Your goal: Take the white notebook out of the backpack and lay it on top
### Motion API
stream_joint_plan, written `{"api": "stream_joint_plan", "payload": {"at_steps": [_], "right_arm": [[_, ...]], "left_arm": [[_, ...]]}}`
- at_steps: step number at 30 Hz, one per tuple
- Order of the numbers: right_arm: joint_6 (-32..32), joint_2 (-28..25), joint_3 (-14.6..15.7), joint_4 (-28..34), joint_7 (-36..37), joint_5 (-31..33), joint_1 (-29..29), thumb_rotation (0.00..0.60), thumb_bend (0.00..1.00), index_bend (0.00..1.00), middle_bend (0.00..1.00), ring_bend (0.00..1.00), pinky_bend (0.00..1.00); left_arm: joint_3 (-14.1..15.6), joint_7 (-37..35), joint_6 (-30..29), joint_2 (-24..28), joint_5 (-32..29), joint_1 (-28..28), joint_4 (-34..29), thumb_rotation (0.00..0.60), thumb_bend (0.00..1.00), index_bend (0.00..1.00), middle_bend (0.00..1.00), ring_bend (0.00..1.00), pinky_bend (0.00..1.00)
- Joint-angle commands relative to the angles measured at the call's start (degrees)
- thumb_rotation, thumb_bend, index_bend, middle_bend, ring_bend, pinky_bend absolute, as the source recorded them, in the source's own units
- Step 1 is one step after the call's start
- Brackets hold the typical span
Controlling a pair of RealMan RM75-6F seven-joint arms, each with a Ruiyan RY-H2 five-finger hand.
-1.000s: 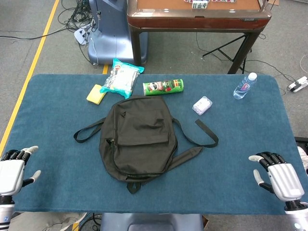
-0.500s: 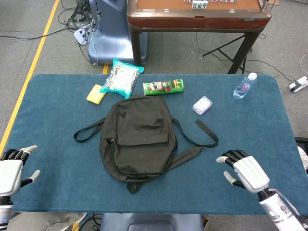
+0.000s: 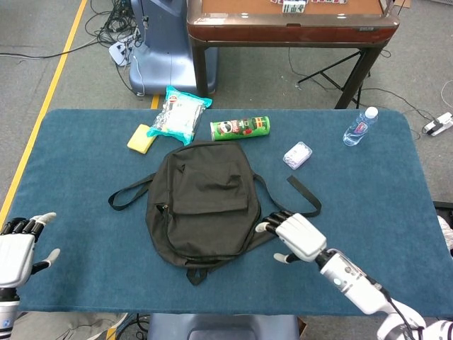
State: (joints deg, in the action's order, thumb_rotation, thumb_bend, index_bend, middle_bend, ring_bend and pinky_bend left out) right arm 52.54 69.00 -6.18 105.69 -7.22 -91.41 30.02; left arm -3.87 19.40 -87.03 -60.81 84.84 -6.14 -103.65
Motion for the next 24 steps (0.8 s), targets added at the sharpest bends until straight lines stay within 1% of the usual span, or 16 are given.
{"api": "stream_joint_plan", "payload": {"at_steps": [1,5,14,22,24], "right_arm": [[-3.8,3.7,-2.1,-0.5,-2.1,3.9,3.5,0.600,0.05,0.28,0.27,0.21,0.25],[-6.9,7.7,-2.8,-2.3,-3.6,7.5,6.7,0.600,0.05,0.28,0.27,0.21,0.25],[-10.7,15.5,-3.1,-7.1,-7.8,12.7,12.3,0.600,0.05,0.28,0.27,0.21,0.25],[-11.5,22.6,-3.5,-12.0,-12.9,18.1,16.2,0.600,0.05,0.28,0.27,0.21,0.25],[-11.6,24.2,-3.7,-13.3,-14.1,19.7,17.3,0.600,0.07,0.28,0.27,0.21,0.25]], "left_arm": [[0.0,0.4,0.0,0.1,0.2,-0.1,-0.3,0.600,0.21,0.30,0.33,0.35,0.22],[0.0,0.9,-0.1,0.3,0.3,-0.1,-0.7,0.600,0.21,0.30,0.33,0.35,0.22],[0.1,1.2,0.2,0.1,0.0,-0.2,-0.6,0.600,0.21,0.30,0.33,0.35,0.22],[-0.1,1.3,0.7,0.1,0.1,-0.6,-0.5,0.600,0.21,0.30,0.33,0.35,0.22],[-0.1,1.2,0.8,0.1,0.0,-0.6,-0.5,0.600,0.21,0.30,0.33,0.35,0.22]]}}
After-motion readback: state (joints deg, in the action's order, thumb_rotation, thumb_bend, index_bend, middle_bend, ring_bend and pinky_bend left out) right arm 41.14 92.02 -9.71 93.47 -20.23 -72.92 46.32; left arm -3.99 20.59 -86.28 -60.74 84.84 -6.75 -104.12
